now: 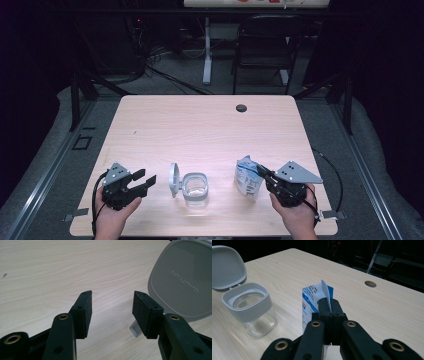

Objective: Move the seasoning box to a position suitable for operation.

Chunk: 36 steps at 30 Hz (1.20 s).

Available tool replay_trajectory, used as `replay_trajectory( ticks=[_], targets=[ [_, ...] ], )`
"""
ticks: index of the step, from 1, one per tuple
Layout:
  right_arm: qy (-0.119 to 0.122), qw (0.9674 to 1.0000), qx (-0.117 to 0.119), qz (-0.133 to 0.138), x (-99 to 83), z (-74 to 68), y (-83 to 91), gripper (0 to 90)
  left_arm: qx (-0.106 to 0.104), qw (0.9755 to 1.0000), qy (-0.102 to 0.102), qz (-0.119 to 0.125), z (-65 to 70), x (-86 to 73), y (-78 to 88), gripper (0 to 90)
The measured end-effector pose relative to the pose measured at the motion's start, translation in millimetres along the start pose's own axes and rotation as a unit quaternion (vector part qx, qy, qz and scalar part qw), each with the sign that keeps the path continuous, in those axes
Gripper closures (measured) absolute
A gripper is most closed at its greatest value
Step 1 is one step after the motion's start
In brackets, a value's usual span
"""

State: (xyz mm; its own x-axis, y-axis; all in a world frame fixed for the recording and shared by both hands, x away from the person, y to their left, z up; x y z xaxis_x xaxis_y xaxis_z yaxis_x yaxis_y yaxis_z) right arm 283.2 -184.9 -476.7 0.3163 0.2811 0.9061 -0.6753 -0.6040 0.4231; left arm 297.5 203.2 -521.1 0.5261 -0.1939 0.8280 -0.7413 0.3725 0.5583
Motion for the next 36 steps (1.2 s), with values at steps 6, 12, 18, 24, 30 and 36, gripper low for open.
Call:
replay_trajectory(
  ticks=[6,12,18,24,30,36],
  targets=[
    [-0.003,1.0,0.003,0.006,-3.5,0.2,3.6,90.0,-0.001,1.0,0.001,0.003,0.4,0.3,0.6,50.9],
    [-0.014,0.9997,0.007,0.016,-6.6,1.9,5.7,90.0,0.0,1.0,0.001,0.001,0.2,0.1,0.5,50.9],
    [-0.013,0.9998,0.008,0.016,-7.1,1.3,6.3,89.3,0.0,1.0,0.003,0.004,0.0,0.3,0.5,50.9],
    [-0.026,0.9992,0.02,0.023,-9.4,1.3,5.8,81.4,0.0,1.0,0.003,0.003,-0.3,0.2,0.7,50.9],
    [-0.032,0.999,0.021,0.023,-15.0,3.8,1.2,63.1,0.0,1.0,0.004,0.003,-0.2,0.2,0.9,50.9],
    [-0.04,0.9981,0.035,0.033,-20.8,4.8,0.6,51.3,0.001,1.0,0.003,0.004,-0.9,0.6,1.9,50.9]
  ],
)
Point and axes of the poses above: each handheld gripper's, and its own axes: y roughly backward along the jaws, x roughly out of its top, z roughly to its right, the point moved 5 cm from there along -y, roughly forward along the jaws, and after that the axes turned 9 degrees about x, right-handed, at the moved point
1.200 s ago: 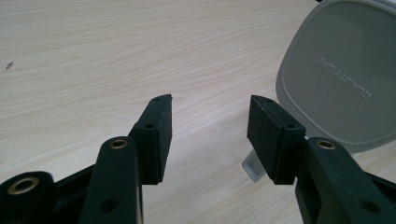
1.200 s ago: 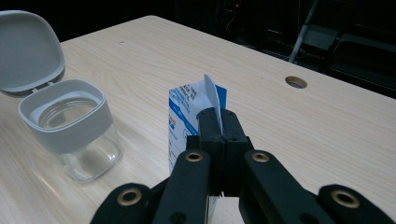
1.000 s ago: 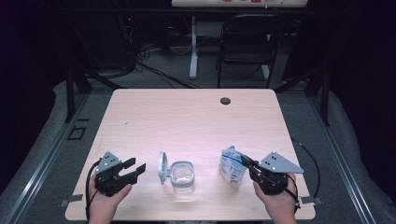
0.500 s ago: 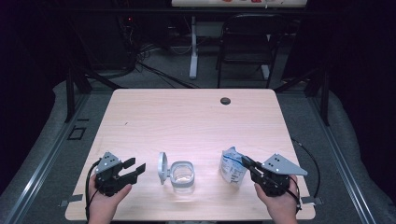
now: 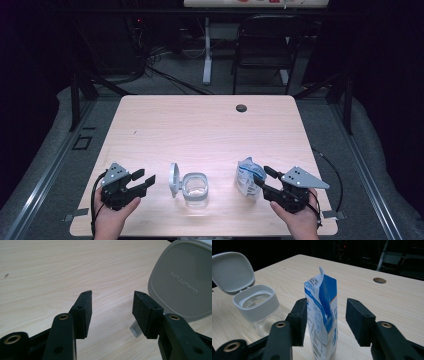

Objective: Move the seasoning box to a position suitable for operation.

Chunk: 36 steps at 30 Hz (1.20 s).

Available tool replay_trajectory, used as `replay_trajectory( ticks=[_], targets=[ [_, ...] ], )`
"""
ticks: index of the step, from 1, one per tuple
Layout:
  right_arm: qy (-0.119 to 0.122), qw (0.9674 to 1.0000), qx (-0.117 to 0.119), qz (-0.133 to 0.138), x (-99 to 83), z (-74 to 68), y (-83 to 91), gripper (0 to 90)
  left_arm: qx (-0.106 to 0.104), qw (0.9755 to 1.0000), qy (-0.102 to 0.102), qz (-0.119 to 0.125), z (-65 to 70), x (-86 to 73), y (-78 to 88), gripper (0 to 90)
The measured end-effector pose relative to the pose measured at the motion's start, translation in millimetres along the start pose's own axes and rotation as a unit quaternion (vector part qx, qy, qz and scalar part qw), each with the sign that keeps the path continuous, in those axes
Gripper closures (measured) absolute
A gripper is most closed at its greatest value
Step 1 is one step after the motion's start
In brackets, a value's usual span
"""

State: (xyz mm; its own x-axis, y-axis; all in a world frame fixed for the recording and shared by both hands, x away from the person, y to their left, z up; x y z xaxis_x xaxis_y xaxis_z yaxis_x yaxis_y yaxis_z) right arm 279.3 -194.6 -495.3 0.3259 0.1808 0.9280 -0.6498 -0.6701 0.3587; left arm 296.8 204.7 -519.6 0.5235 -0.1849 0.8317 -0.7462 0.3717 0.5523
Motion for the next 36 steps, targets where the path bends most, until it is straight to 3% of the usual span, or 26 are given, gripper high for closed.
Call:
replay_trajectory(
  ticks=[10,23,36],
  targets=[
    [-0.027,0.9996,0.006,0.0,-15.5,6.8,-3.4,43.8,0.001,1.0,0.0,0.0,-0.4,0.0,-0.3,50.9],
    [-0.036,0.999,0.009,-0.023,-41.5,6.5,-18.8,41.6,0.001,1.0,0.0,-0.001,-0.8,0.0,0.5,50.8],
    [-0.063,0.9977,0.012,-0.023,-55.3,8.6,-31.3,39.4,0.003,1.0,0.003,0.001,-2.3,-0.3,3.5,50.7]
  ],
)
Point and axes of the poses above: each handheld gripper's, and its own axes: y roughly backward along the jaws, x roughly out of its top, z roughly to its right, the point moved 5 cm from there along -y, roughly forward along the jaws, and after that the axes turned 9 degrees about x, right-handed, at the moved point
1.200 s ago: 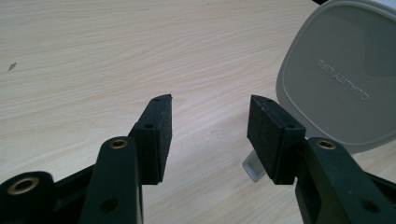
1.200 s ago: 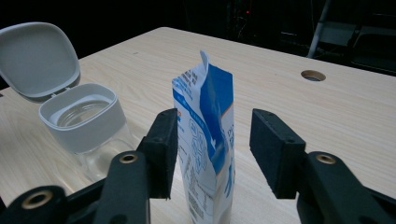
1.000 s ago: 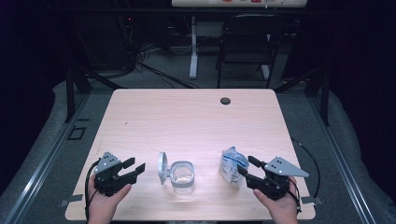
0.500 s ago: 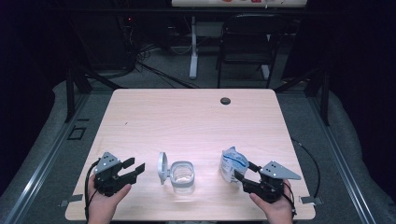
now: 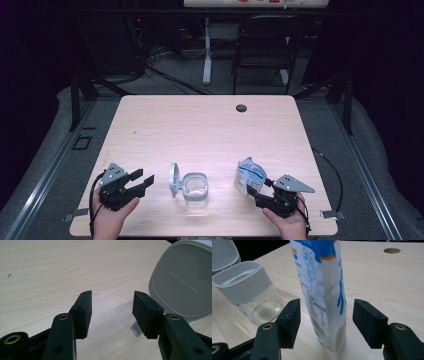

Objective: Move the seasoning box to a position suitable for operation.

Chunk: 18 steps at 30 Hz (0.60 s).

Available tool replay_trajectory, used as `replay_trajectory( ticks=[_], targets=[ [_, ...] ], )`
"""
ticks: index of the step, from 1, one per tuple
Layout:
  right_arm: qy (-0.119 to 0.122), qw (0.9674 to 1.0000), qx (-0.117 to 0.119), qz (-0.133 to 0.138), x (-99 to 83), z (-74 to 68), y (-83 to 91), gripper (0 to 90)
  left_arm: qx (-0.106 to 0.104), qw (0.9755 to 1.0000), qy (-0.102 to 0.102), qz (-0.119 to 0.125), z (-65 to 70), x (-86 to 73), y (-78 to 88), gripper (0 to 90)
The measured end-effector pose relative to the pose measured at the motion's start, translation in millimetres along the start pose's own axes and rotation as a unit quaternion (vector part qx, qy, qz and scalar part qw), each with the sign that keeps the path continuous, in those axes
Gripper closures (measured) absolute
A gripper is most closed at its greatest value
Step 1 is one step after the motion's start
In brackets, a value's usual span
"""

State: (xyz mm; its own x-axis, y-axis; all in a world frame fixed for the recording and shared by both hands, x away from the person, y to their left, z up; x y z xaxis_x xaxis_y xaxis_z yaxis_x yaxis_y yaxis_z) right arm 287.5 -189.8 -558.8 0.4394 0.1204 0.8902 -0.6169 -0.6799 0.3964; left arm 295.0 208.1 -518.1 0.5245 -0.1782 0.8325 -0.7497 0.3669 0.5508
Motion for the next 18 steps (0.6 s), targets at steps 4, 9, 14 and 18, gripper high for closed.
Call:
replay_trajectory(
  ticks=[4,9,14,18],
  targets=[
    [-0.003,1.0,0.001,-0.004,-1.6,1.8,-3.0,39.4,0.002,1.0,0.002,0.002,-1.3,-0.3,1.2,50.7],
    [-0.011,0.9999,0.004,-0.011,-5.8,3.5,-9.7,39.4,0.005,1.0,0.004,0.001,-3.5,-1.6,3.7,50.7],
    [-0.022,0.9995,0.01,-0.019,-9.9,6.7,-14.2,39.4,0.008,1.0,0.004,0.002,-5.8,-2.5,6.5,50.6],
    [-0.033,0.9992,0.014,-0.018,-11.3,8.1,-18.0,39.4,0.01,0.9999,0.007,0.001,-7.3,-3.2,8.4,50.6]
  ],
)
Point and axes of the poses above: each handheld gripper's, and its own axes: y roughly backward along the jaws, x roughly out of its top, z roughly to its right, the point moved 5 cm from there along -y, roughly forward along the jaws, and after that the axes turned 9 degrees about x, right-handed, at the moved point
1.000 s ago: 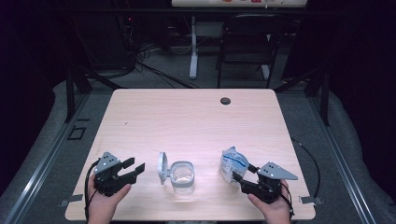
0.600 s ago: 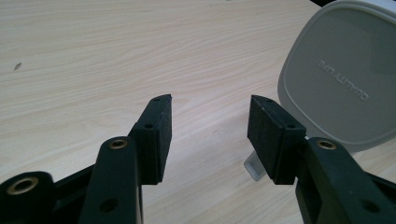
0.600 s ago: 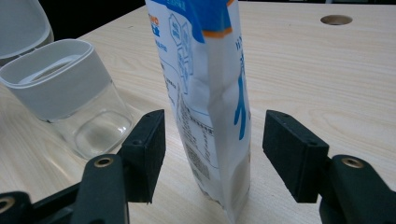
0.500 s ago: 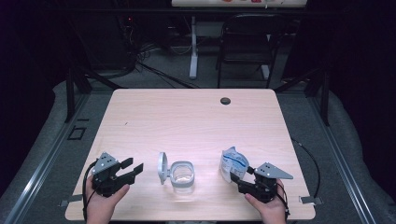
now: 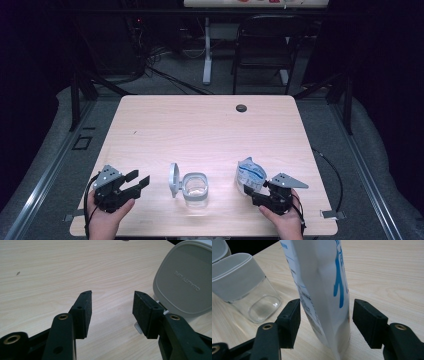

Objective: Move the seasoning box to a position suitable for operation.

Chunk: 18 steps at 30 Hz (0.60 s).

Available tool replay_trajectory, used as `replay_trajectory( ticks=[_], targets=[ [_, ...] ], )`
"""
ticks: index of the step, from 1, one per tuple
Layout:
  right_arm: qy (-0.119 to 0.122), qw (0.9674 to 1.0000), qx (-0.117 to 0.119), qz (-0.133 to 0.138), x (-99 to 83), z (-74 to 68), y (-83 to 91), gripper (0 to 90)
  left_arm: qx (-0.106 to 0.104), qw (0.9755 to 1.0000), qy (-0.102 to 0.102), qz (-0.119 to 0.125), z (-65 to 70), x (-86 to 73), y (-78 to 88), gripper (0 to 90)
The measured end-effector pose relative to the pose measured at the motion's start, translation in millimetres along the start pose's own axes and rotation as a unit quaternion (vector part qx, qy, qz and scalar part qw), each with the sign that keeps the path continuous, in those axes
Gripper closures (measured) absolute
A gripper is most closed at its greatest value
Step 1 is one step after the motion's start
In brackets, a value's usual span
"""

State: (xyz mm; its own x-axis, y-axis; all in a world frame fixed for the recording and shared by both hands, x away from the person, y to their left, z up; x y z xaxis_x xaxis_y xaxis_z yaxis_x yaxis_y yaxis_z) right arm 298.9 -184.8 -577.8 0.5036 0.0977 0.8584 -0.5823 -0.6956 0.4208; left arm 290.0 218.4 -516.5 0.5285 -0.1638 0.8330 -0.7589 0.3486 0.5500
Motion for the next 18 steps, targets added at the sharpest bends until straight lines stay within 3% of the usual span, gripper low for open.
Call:
replay_trajectory(
  ticks=[18],
  targets=[
    [-0.013,0.9997,0.002,-0.023,-10.9,5.4,-13.3,38.8,0.003,1.0,0.002,0.003,-2.0,-0.3,1.2,50.6]
  ],
)
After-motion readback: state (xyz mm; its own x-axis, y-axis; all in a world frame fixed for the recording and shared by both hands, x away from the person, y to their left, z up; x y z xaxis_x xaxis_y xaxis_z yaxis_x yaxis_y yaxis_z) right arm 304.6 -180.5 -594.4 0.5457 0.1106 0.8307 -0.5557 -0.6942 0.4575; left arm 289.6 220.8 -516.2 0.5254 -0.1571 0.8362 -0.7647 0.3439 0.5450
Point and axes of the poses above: each handheld gripper's, and its own axes: y roughly backward along the jaws, x roughly out of its top, z roughly to its right, the point moved 5 cm from there along -y, roughly forward along the jaws, and after that the axes turned 9 degrees about x, right-handed, at the moved point
